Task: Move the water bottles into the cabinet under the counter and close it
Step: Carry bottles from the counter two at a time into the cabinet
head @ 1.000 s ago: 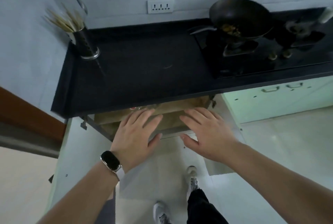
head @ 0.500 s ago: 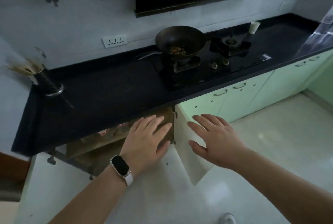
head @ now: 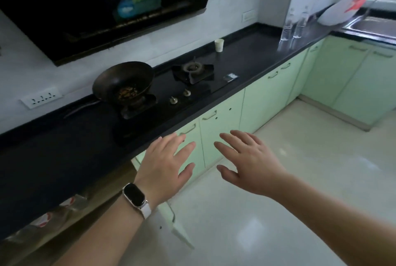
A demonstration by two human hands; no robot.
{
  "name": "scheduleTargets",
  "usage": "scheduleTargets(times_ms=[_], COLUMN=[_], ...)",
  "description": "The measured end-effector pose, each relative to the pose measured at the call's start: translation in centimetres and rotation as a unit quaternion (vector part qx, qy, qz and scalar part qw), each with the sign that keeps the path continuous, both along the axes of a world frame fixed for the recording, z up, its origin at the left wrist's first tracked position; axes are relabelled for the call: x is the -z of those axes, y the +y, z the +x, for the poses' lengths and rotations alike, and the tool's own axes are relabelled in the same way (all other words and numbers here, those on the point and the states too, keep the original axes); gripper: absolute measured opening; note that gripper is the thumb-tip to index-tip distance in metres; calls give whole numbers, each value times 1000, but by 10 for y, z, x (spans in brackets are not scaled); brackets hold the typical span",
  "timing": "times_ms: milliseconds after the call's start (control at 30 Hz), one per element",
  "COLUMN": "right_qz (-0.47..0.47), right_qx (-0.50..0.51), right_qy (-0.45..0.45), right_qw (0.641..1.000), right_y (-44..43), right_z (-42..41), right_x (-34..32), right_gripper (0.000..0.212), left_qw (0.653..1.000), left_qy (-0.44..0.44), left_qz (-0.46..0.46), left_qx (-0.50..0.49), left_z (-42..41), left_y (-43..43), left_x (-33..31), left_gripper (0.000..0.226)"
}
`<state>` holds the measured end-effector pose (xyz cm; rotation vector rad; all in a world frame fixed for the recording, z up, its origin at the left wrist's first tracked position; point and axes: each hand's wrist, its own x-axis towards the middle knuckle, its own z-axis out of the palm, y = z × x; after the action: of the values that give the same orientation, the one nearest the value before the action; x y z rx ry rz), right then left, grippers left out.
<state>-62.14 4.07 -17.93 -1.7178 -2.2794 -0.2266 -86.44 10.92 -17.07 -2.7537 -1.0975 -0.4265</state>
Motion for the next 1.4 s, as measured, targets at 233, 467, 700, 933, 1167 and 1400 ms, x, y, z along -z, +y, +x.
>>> scheduleTargets(times_ms=[233, 467, 700, 933, 1167, 1400], right_qz=[15, -8, -21, -17, -4, 1], right_qx=[86, 172, 234, 279, 320, 336], right_qy=[0, 2, -31, -53, -75, -71], right_qw=[996, 985, 972, 959, 945, 939], right_y=[-3, 11, 70, 179, 256, 292], right_z=[102, 161, 218, 265, 299, 343], right_x=[-17, -15, -6, -13, -30, -29], right_gripper=[55, 57, 57, 58, 57, 58], left_qw=[998, 990, 979, 969, 957, 951], left_qy=[-16, -35, -52, -69, -79, -82], left_qz=[20, 40, 34, 18, 18, 8], left_qx=[61, 129, 194, 237, 278, 298], left_z=[107, 184, 255, 317, 382, 437], left_y=[26, 79, 167, 294, 393, 429], left_x=[-13, -10, 21, 29, 18, 13], left_gripper=[49, 49, 47, 47, 48, 48])
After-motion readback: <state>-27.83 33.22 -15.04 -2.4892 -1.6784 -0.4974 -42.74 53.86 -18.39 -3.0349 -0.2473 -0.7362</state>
